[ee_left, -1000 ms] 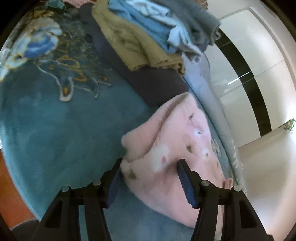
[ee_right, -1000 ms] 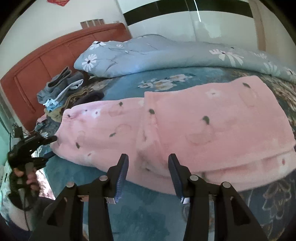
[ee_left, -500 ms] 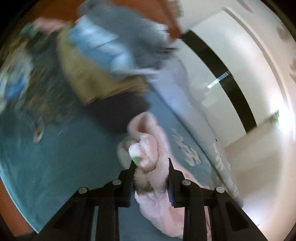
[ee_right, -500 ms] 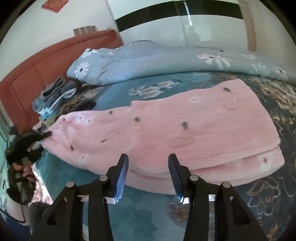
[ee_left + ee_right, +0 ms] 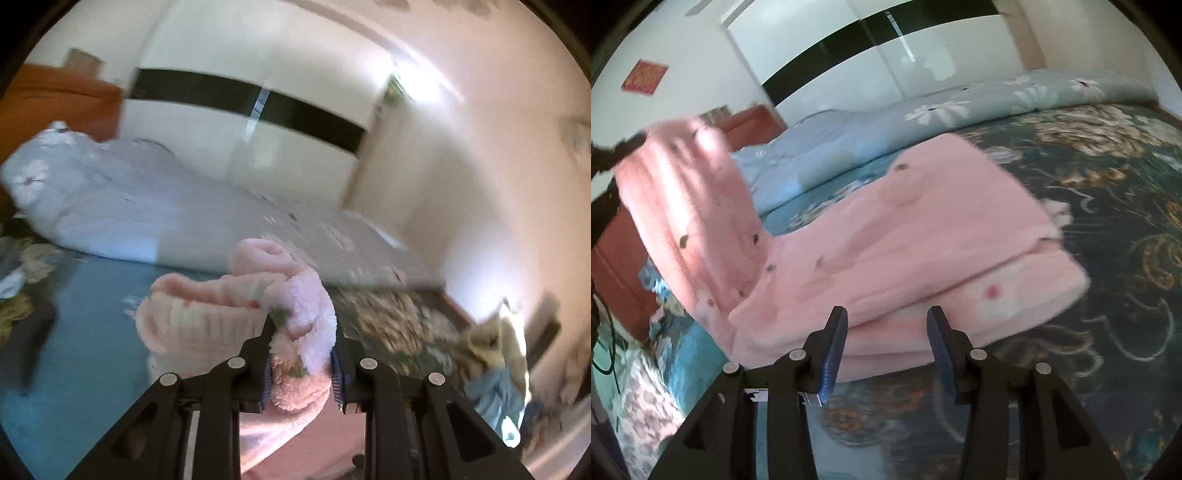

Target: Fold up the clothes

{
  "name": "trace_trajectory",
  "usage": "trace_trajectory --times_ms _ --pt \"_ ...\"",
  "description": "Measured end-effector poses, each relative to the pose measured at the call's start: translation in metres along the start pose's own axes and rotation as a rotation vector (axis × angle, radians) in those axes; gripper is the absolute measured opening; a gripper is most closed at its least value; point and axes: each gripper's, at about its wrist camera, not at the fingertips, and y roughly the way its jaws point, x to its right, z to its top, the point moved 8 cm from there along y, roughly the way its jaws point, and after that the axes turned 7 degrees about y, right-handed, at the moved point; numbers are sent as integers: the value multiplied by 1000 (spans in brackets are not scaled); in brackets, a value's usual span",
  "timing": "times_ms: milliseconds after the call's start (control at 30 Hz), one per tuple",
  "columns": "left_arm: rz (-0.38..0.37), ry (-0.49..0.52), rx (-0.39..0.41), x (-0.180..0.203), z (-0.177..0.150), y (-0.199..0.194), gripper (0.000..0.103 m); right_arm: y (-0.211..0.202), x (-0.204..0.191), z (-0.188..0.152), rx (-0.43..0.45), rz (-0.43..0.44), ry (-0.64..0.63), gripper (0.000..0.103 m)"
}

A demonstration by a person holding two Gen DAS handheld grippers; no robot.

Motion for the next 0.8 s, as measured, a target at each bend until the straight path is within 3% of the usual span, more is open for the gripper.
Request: trace_trajectory --times_ms 167,300,400,500,567,600,733,800 --pt "-104 65 -167 66 -49 59 26 -17 37 0 28 -50 67 46" --pt "-130 81 -329 92 -116 97 26 -26 63 -4 30 -88 126 46" --pt "-123 116 -403 101 -147 94 27 -30 72 -4 31 -98 152 46" --pt "-113 191 -397 111 -153 86 34 -30 71 -2 38 -90 163 46" --pt "-141 215 -392 119 -150 78 48 -30 70 0 42 -88 165 46" --pt "-186 198 -394 121 -145 72 54 -29 69 0 43 -87 166 46" --pt "-219 100 -302 95 -118 37 61 -38 58 15 88 -52 147 46" --pt "-62 50 -226 52 -106 22 65 -49 44 27 127 -9 110 46"
